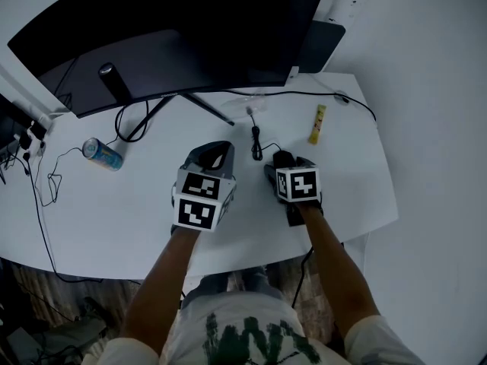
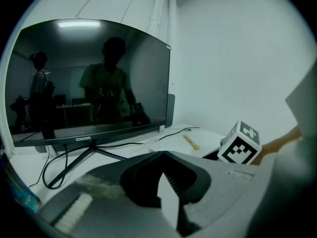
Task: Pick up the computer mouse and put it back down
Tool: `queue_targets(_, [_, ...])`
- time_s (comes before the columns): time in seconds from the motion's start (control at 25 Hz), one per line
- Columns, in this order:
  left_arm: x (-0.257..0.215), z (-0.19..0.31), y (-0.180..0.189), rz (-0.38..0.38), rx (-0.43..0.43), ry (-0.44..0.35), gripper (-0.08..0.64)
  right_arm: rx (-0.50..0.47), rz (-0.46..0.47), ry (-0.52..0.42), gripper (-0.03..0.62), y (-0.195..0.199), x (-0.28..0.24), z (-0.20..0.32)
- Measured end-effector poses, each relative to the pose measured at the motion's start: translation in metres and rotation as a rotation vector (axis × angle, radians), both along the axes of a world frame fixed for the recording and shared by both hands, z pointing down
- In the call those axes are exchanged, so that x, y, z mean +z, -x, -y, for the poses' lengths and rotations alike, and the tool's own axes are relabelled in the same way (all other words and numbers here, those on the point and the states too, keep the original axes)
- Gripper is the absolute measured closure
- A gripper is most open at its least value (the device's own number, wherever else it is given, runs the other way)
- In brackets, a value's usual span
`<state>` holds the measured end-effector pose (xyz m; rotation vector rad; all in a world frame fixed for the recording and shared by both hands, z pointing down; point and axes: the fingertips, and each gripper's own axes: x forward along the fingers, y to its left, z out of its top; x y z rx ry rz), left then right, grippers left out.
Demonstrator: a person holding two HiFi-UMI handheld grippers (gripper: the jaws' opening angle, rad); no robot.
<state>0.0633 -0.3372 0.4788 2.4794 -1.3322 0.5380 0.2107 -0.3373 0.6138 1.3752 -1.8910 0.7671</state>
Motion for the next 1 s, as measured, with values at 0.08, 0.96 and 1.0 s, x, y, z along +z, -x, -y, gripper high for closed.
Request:
queue_targets(0.08, [-0.001, 0.001, 0.001, -0.003, -0.003, 0.005, 0.558, -0.002, -0.011, 0.017, 0.193, 0.000, 0.001, 0.000])
queue_targets(0.96, [-0.018, -0.007, 0.007, 0.001, -0.023, -0.029, 0.558, -0.010, 0.056, 0.033, 0.270, 0.005, -0.016, -0.005])
queue_targets(1.0, [-0.020, -0.007, 0.008, 0.002, -0.026, -0.032, 0.558, -0.012, 0.068, 0.022, 0.270, 0.006, -0.021, -0.005])
